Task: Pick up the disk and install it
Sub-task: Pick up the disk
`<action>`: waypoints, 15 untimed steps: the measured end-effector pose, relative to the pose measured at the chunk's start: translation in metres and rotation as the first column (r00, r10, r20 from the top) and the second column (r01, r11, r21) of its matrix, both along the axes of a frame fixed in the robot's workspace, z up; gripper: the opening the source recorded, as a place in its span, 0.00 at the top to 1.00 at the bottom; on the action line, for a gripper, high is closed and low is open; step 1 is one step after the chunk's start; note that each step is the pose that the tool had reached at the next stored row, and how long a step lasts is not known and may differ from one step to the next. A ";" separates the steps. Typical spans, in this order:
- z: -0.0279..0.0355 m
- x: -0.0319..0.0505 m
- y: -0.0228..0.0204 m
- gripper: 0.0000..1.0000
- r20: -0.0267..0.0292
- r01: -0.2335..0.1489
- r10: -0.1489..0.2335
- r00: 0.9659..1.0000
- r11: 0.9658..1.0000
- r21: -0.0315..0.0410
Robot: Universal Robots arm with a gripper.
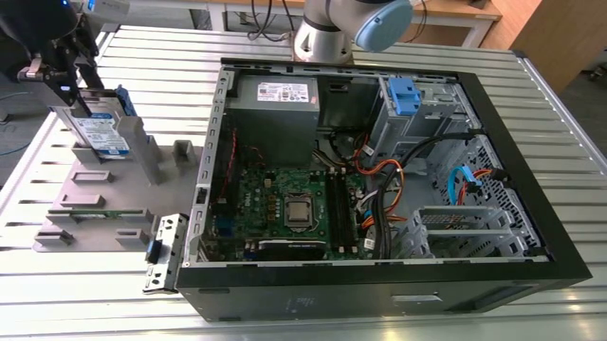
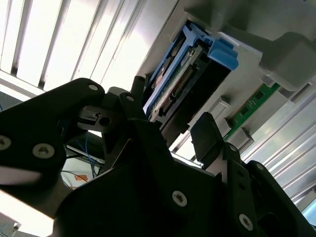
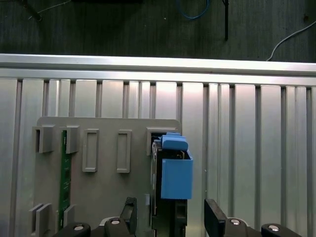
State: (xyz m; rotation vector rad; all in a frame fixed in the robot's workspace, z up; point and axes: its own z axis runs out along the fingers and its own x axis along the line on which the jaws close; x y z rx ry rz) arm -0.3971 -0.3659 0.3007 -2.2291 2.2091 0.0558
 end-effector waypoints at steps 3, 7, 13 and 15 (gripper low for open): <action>0.0000 0.0000 0.0000 0.35 0.000 0.000 0.000 1.000 1.000 0.000; 0.0000 0.0000 0.0000 0.35 0.000 0.000 0.000 1.000 1.000 0.000; 0.0000 0.0000 0.0000 0.55 0.000 0.000 0.000 1.000 1.000 0.000; 0.0000 0.0000 0.0000 0.55 0.000 0.000 0.000 1.000 1.000 0.000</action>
